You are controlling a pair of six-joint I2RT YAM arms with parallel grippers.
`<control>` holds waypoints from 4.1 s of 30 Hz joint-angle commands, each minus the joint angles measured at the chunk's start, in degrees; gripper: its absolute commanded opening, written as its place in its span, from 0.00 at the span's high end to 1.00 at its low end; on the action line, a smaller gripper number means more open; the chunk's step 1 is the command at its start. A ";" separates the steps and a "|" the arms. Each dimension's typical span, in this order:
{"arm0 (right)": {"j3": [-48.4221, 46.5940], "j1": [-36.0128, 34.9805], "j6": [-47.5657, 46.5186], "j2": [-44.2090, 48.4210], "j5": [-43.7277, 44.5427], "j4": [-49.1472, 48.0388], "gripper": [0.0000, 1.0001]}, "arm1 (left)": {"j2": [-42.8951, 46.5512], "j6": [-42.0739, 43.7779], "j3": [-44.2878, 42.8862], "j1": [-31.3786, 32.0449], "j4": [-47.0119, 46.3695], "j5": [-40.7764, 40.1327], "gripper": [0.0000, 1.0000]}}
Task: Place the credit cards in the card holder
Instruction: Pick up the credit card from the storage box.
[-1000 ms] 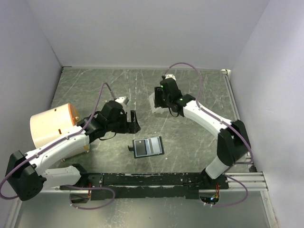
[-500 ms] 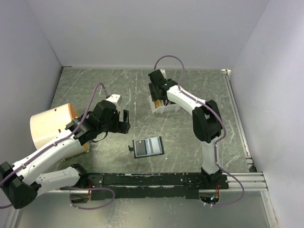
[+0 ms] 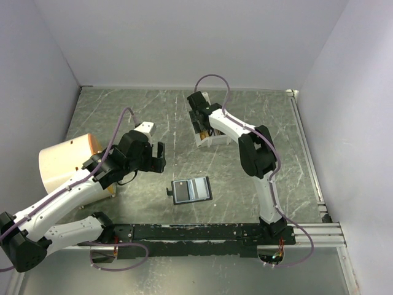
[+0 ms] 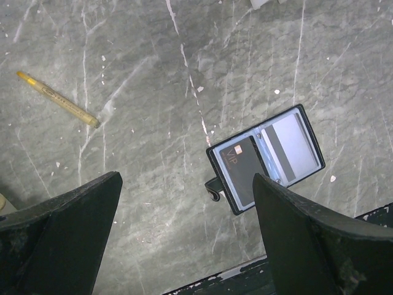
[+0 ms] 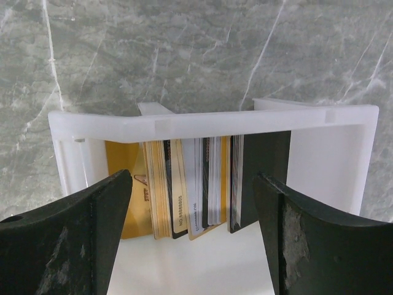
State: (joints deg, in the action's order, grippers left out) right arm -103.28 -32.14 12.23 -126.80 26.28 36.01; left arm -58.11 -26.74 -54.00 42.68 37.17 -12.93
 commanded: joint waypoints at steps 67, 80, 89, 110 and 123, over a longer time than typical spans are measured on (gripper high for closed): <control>7.17 3.26 -8.73 2.66 25.68 -6.41 0.56 | -1.67 0.20 -0.58 -0.15 0.45 -2.01 0.00; 9.26 3.59 -7.37 3.64 25.08 -6.51 0.74 | -1.44 0.11 -0.49 -0.14 0.53 -1.83 0.00; 11.50 5.66 -5.48 3.99 20.30 -7.98 0.70 | -1.19 0.11 -0.44 -0.17 0.49 -1.75 0.00; 10.95 5.86 -5.92 5.70 20.28 -8.36 0.86 | -1.38 0.02 -0.50 -0.16 0.46 -1.83 0.00; 10.91 5.86 -5.89 7.36 18.23 -9.28 0.96 | -1.74 0.12 -0.49 -0.16 0.50 -1.57 0.00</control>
State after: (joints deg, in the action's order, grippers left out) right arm -92.55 -26.85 5.96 -122.69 43.88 27.90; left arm -59.68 -26.79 -54.00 42.68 37.54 -14.02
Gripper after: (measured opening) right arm 0.129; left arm 0.998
